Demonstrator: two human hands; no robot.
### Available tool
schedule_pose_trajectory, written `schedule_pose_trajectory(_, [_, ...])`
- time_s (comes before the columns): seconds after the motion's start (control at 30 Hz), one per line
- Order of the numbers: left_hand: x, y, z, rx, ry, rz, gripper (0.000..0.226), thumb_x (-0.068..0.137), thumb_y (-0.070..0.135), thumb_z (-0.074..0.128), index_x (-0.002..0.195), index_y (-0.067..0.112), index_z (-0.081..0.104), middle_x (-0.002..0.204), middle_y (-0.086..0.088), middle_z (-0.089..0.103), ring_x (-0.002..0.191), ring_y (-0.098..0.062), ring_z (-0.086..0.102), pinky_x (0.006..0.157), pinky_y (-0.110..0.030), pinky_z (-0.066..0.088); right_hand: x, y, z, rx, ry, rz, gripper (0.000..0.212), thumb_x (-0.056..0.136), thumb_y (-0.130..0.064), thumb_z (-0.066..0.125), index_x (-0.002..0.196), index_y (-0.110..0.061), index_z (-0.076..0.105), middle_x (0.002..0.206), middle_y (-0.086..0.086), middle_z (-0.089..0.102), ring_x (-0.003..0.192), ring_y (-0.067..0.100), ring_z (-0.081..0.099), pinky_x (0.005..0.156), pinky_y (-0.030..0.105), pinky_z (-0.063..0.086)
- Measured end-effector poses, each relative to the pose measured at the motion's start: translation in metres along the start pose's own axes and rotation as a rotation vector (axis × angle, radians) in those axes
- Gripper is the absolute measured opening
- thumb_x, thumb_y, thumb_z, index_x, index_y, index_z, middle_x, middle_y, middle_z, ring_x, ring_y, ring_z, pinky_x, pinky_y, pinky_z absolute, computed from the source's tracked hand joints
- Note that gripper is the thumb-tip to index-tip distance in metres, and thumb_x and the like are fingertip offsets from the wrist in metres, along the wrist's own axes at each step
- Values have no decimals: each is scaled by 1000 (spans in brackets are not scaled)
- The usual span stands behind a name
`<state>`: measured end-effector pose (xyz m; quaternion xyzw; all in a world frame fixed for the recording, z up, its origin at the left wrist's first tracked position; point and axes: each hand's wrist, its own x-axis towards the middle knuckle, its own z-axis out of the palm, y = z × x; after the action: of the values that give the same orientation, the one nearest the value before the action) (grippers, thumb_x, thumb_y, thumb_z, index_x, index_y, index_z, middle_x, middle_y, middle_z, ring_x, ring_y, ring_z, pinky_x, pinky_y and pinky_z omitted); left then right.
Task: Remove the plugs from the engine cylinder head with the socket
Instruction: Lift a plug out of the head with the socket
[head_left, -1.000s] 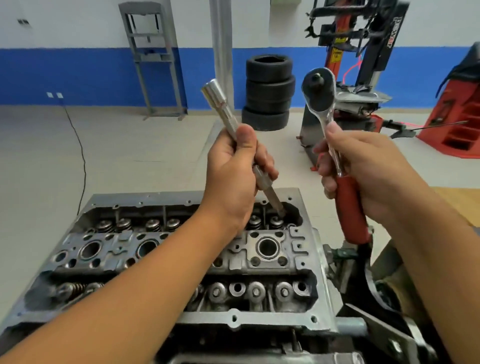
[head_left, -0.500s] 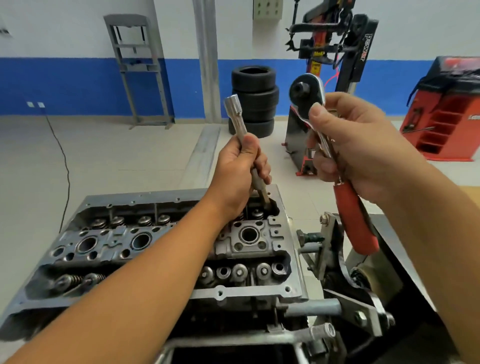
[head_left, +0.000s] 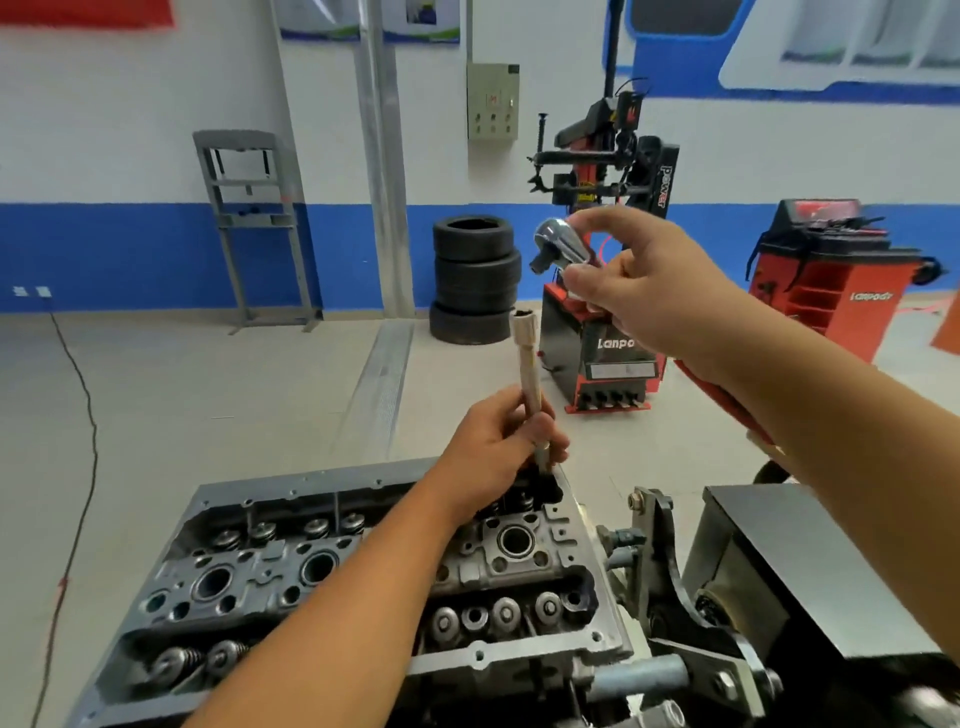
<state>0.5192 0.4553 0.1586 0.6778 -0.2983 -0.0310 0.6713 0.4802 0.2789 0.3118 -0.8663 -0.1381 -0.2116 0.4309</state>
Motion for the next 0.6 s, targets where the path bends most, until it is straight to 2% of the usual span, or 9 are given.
schedule_pose_trajectory(0.03, [0, -1, 1, 55, -14, 16, 13, 106, 29, 60, 103, 17, 63, 99, -13, 76, 96, -28, 75, 90, -42, 62, 1, -2, -1, -40, -18, -13, 25, 100, -30, 68, 113, -50, 62, 86, 24, 70, 63, 31, 65, 60, 41, 57])
schedule_pose_trajectory(0.07, [0, -2, 2, 115, -28, 33, 13, 105, 31, 61, 101, 19, 64, 98, -10, 76, 95, -25, 75, 90, -41, 62, 2, -4, -3, -82, -36, -24, 27, 100, -30, 68, 118, -49, 62, 89, 24, 70, 68, 35, 65, 64, 44, 57])
schedule_pose_trajectory(0.2, [0, -4, 4, 161, -19, 65, 10, 105, 29, 61, 98, 23, 66, 94, -6, 76, 91, -19, 74, 86, -37, 61, 2, -8, -10, -225, -55, -48, 31, 99, -36, 68, 124, -52, 60, 87, 9, 70, 66, 22, 60, 62, 34, 48])
schedule_pose_trajectory(0.3, [-1, -2, 2, -18, 79, 89, 12, 105, 27, 61, 99, 18, 67, 92, -9, 74, 89, -26, 75, 84, -38, 62, -1, -14, -16, -276, 1, -83, 34, 99, -36, 68, 124, -58, 59, 79, -2, 62, 53, 6, 55, 51, 28, 43])
schedule_pose_trajectory(0.37, [-1, 3, 1, -153, 125, 105, 12, 101, 32, 63, 96, 23, 70, 90, -11, 73, 87, -31, 74, 84, -43, 63, -4, -19, -18, -281, 11, -100, 37, 99, -36, 69, 126, -58, 58, 77, -4, 61, 51, 3, 55, 50, 26, 44])
schedule_pose_trajectory(0.47, [-2, 5, 3, -175, 90, 96, 13, 100, 33, 62, 93, 27, 70, 88, -9, 72, 84, -33, 73, 82, -44, 63, -9, -27, -13, -335, -44, -105, 38, 98, -38, 70, 129, -57, 57, 83, -10, 61, 63, 5, 57, 58, 26, 42])
schedule_pose_trajectory(0.6, [-4, 5, 6, -177, 63, 51, 14, 105, 28, 59, 101, 17, 67, 91, -11, 74, 86, -35, 76, 80, -42, 64, -13, -33, -1, -429, -92, -88, 42, 100, -35, 69, 138, -48, 58, 87, -26, 45, 76, -4, 47, 69, 25, 40])
